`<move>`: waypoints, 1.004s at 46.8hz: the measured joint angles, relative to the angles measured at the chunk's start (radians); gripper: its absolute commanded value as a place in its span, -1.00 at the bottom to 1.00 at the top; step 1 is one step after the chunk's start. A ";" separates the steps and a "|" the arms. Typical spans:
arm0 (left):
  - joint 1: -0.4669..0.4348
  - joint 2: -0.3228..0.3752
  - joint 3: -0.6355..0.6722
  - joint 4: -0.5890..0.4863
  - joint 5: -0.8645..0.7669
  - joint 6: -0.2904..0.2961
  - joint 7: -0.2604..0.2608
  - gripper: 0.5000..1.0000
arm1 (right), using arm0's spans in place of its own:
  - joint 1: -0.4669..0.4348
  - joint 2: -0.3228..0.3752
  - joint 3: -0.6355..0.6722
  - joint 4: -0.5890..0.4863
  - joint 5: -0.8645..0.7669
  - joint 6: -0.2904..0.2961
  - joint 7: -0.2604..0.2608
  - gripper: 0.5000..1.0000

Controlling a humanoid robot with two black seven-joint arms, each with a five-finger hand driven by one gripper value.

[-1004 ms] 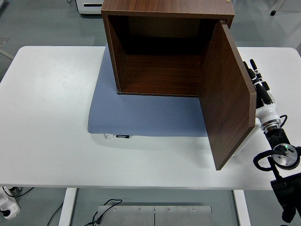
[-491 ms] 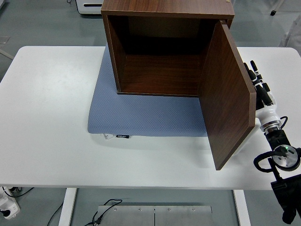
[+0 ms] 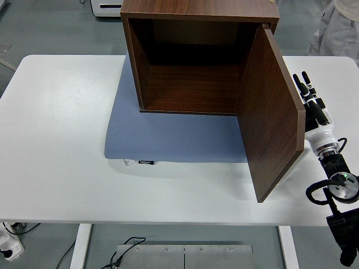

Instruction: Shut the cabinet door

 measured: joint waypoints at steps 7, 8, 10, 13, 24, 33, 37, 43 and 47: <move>0.000 0.000 0.000 0.000 0.000 0.000 0.000 1.00 | 0.000 -0.019 0.000 0.001 0.000 0.000 0.000 1.00; 0.000 0.000 0.000 0.000 0.000 0.000 0.000 1.00 | 0.000 -0.020 0.000 0.001 0.000 0.000 0.000 1.00; 0.000 0.000 0.000 0.000 0.000 0.000 0.000 1.00 | 0.000 -0.024 0.000 0.001 0.000 0.000 0.000 1.00; 0.000 0.000 0.000 0.000 0.000 0.000 0.000 1.00 | 0.000 -0.030 0.000 0.001 0.000 0.001 0.000 1.00; 0.000 0.000 0.000 0.000 0.000 0.000 0.000 1.00 | 0.001 -0.026 -0.001 -0.001 0.001 0.000 0.000 1.00; 0.000 0.000 0.000 0.000 0.000 0.000 0.000 1.00 | 0.001 -0.025 0.000 -0.003 0.001 0.001 0.000 1.00; 0.000 0.000 0.000 0.000 0.000 0.000 0.000 1.00 | -0.002 -0.025 0.000 0.000 0.001 0.001 0.000 1.00; 0.000 0.000 0.000 0.000 0.000 0.000 0.000 1.00 | -0.015 -0.036 0.000 0.000 0.001 0.003 0.000 1.00; 0.000 0.000 0.000 0.000 0.000 0.000 0.000 1.00 | -0.017 -0.047 0.000 0.000 0.001 0.005 0.000 1.00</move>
